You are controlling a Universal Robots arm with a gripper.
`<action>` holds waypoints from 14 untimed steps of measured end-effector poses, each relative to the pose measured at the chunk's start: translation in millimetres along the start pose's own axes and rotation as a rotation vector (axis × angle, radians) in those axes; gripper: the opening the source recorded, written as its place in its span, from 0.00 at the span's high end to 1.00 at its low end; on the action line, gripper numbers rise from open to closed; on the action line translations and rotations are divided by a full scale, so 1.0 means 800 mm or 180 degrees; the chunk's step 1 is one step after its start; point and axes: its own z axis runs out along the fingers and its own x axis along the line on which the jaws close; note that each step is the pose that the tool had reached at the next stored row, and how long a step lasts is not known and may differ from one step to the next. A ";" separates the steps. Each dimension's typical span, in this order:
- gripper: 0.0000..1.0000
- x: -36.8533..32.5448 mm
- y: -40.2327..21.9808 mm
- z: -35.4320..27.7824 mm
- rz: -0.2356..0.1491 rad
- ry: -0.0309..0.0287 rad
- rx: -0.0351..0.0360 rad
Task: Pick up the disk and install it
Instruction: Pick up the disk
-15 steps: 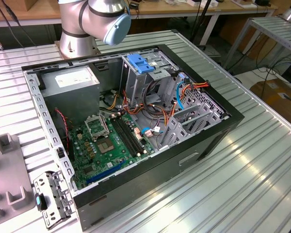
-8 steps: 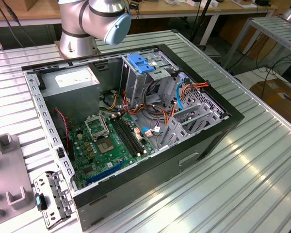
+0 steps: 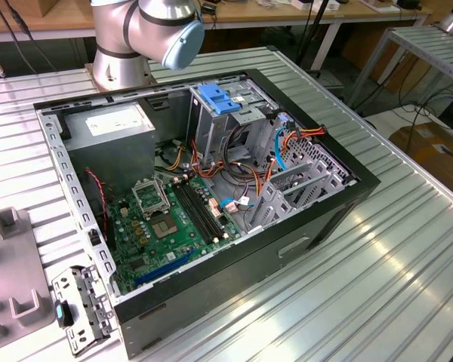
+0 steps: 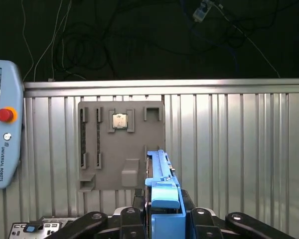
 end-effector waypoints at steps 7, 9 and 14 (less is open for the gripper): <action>0.63 0.0000 -0.0118 0.0001 0.0000 0.0000 0.0000; 0.63 0.0000 -0.0159 0.0002 0.0000 0.0000 0.0000; 0.63 0.0043 -0.0211 0.0002 0.0000 0.0000 0.0000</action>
